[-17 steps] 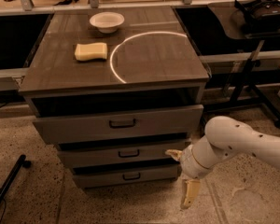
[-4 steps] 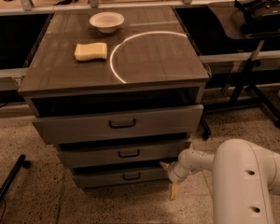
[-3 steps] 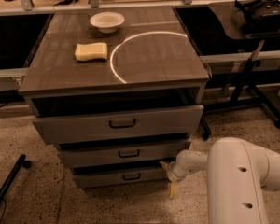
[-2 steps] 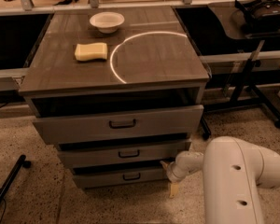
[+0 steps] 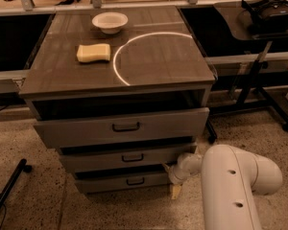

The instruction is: Open bottom drawer

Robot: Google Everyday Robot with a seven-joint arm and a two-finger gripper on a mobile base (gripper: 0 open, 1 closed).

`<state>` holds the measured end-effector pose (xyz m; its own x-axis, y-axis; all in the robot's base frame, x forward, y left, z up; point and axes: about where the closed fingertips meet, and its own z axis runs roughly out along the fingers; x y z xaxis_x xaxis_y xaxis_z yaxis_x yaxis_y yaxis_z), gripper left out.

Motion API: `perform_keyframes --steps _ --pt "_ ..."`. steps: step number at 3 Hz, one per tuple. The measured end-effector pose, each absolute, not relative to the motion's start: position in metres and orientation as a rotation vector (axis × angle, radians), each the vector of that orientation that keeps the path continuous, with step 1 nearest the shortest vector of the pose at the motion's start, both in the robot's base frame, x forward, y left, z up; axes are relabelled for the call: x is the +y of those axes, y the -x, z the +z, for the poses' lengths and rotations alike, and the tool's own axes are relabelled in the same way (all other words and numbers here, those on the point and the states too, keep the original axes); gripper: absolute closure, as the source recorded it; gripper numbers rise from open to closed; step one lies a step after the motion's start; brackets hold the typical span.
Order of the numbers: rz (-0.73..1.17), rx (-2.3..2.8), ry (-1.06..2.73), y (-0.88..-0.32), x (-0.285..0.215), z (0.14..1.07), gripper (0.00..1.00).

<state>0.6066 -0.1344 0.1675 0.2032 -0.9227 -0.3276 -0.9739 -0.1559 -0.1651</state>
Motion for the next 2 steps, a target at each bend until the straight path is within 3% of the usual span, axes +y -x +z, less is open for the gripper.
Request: perform_keyframes --steps 2 --pt "0.233 1.778 2.174 -0.592 -0.131 0.162 0.46"
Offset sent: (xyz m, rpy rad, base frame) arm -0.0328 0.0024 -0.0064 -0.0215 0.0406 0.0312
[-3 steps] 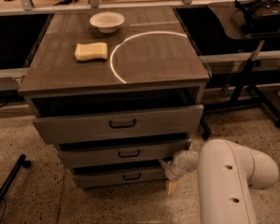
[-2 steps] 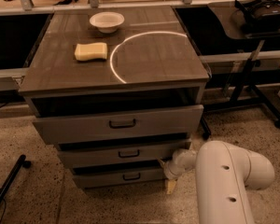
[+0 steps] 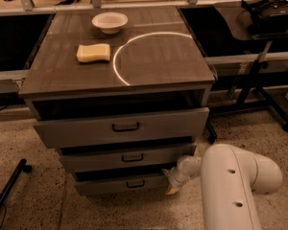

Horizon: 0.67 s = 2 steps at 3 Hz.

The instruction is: Open bottom drawer

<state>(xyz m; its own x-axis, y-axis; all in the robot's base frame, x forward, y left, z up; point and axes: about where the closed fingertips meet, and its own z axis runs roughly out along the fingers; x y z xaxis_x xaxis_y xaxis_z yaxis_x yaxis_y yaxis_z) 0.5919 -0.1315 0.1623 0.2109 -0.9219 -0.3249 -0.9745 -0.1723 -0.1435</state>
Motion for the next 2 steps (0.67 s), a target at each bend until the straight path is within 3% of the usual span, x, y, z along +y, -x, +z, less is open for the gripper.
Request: perform_keyframes --steps 2 --pt "0.261 1.767 2.179 -0.571 -0.134 0.176 0.99"
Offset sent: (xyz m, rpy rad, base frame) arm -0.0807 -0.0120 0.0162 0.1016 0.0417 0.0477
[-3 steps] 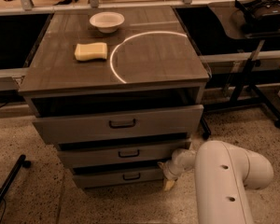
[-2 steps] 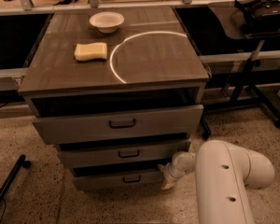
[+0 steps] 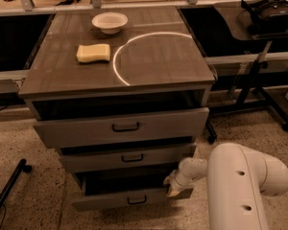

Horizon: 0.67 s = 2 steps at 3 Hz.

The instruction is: Open bottom drawer

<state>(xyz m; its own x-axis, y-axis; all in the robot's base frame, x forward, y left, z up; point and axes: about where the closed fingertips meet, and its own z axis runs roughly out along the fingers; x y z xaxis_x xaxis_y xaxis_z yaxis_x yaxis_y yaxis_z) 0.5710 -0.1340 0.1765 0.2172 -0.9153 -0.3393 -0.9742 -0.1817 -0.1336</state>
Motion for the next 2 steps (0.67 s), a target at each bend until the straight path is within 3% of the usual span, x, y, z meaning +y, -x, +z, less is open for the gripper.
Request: perform_keyframes --steps 1,2 --pt "0.261 1.767 2.179 -0.571 -0.134 0.178 1.0" --pt "0.385 1.701 2.172 -0.532 -0.125 0.178 1.0"
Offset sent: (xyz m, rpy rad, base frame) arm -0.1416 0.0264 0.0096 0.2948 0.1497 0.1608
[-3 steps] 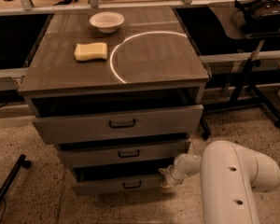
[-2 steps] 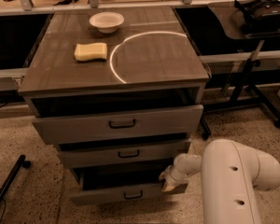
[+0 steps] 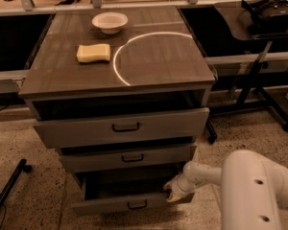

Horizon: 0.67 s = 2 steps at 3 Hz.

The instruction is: Open bottom drawer

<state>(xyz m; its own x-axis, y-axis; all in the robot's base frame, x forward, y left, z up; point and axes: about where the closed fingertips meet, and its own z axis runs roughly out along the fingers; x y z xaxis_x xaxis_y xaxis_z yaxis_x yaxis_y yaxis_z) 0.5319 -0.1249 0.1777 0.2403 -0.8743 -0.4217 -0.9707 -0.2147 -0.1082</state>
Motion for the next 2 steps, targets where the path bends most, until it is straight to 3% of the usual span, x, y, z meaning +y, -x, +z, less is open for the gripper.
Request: perform_keyframes --steps 2 --pt "0.499 1.655 2.153 -0.505 -0.118 0.176 1.0"
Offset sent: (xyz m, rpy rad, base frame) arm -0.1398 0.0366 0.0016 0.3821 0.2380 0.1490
